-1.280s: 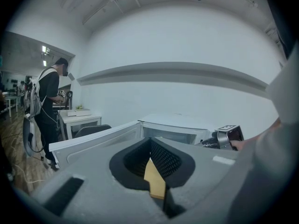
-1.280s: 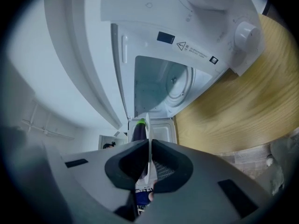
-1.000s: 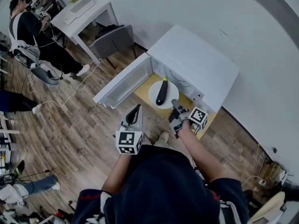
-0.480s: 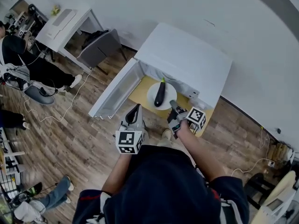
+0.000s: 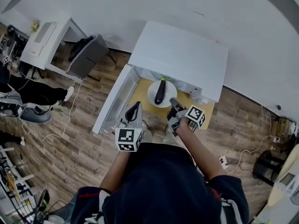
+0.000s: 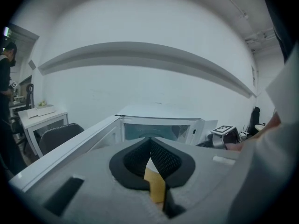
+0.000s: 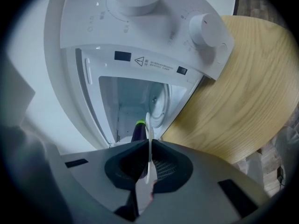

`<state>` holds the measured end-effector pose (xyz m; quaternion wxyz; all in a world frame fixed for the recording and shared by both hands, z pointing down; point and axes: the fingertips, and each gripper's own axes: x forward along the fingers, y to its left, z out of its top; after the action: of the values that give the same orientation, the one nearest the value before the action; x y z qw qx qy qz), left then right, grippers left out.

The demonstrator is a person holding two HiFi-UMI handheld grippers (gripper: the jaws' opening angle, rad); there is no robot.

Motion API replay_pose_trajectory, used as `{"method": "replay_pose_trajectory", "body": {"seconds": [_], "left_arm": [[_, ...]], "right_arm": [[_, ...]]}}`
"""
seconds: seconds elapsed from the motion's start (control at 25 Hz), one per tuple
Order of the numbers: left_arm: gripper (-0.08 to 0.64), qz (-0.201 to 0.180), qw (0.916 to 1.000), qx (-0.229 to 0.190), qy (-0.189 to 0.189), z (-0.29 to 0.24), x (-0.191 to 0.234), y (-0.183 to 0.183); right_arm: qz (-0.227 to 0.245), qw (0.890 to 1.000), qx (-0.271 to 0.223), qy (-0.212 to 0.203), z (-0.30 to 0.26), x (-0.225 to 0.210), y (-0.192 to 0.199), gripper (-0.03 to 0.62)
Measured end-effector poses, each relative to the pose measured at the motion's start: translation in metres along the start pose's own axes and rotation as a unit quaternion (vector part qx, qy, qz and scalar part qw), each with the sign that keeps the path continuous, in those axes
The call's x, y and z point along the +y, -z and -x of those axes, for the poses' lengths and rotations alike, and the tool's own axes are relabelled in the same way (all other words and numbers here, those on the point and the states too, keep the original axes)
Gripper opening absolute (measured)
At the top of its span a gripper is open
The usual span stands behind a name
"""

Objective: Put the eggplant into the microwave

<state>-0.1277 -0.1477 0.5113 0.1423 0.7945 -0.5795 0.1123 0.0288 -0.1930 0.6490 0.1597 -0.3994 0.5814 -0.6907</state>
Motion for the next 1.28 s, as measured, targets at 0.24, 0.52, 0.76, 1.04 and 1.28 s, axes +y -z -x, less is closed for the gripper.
{"method": "replay_pose_trajectory", "body": {"seconds": [0.24,0.52,0.76,1.04,1.28], "left_arm": [[0.014,-0.011,0.9991,0.012,0.040,-0.010,0.012,0.003],[0.014,-0.026,0.9954,0.030,0.087,-0.018,0.019,0.010],[0.014,-0.030,0.9900,0.047,0.130,-0.026,0.017,0.018],[0.014,-0.036,0.9823,0.068,0.171,-0.029,0.008,0.029],[0.014,-0.043,0.9788,0.079,0.184,-0.032,0.003,0.037]], "right_arm": [[-0.011,0.999,-0.046,0.006,-0.012,-0.007,-0.004,0.023],[-0.033,0.994,-0.102,0.009,-0.022,-0.015,-0.009,0.023],[-0.049,0.988,-0.147,0.014,-0.026,-0.025,-0.017,0.023],[-0.060,0.981,-0.183,0.024,-0.033,-0.034,-0.025,0.023],[-0.069,0.978,-0.194,0.025,-0.039,-0.039,-0.030,0.023]]}}
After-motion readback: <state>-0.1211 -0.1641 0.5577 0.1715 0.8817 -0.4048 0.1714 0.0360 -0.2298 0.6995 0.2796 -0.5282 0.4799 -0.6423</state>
